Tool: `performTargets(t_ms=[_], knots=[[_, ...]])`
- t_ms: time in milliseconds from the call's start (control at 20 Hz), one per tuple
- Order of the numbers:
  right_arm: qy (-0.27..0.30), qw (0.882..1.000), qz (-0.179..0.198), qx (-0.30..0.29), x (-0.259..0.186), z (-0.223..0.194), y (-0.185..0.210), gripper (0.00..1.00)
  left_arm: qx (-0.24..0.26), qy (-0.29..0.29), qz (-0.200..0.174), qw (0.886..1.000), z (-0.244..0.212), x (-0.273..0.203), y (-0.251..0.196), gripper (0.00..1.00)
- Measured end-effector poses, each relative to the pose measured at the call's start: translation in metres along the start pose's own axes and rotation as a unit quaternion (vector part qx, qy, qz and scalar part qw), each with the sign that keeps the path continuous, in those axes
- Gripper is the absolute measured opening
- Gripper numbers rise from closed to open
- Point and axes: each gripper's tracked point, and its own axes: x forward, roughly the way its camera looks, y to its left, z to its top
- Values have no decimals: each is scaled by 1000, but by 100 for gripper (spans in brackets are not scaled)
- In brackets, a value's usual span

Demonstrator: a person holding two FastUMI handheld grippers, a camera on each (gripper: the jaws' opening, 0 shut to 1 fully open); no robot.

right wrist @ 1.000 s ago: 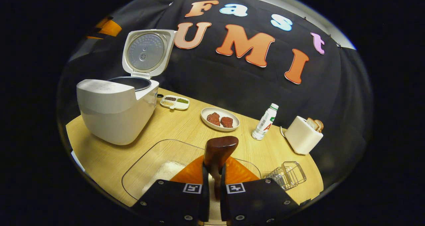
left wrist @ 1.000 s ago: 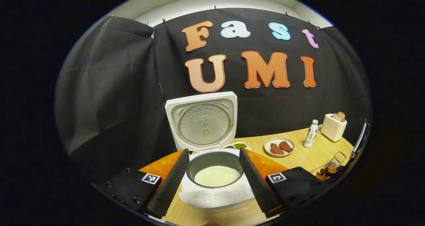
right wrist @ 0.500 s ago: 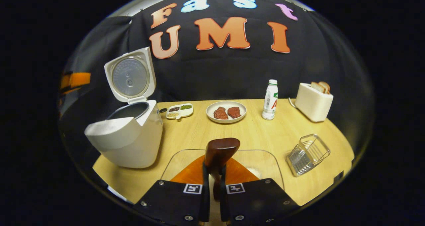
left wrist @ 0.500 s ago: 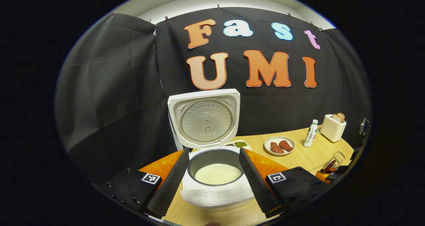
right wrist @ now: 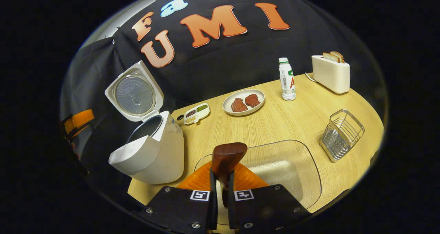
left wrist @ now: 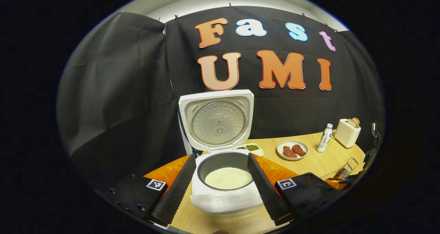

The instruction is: Close the left gripper, press the button to open the rice cooker; take a wooden spoon from the chopstick holder with the right hand, scoop a spoonful of rice and pour it into the rice cooker, then put the wooden spoon back into the chopstick holder.

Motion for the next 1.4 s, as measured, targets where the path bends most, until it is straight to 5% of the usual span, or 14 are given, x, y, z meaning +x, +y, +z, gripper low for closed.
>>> performTargets(t_ms=[750, 1200, 1400], knots=[[43, 995, 44, 83, -4, -6, -1, 12, 5, 0, -15, 1000, 4, 8, -11, 99], [48, 961, 72, 264, -12, 7, -39, 12, -4, 1, -24, 1000, 7, 9, -30, 99], [25, 950, 80, 300, -25, 27, -59, 12, -7, 2, -23, 1000, 8, 8, -36, 99]])
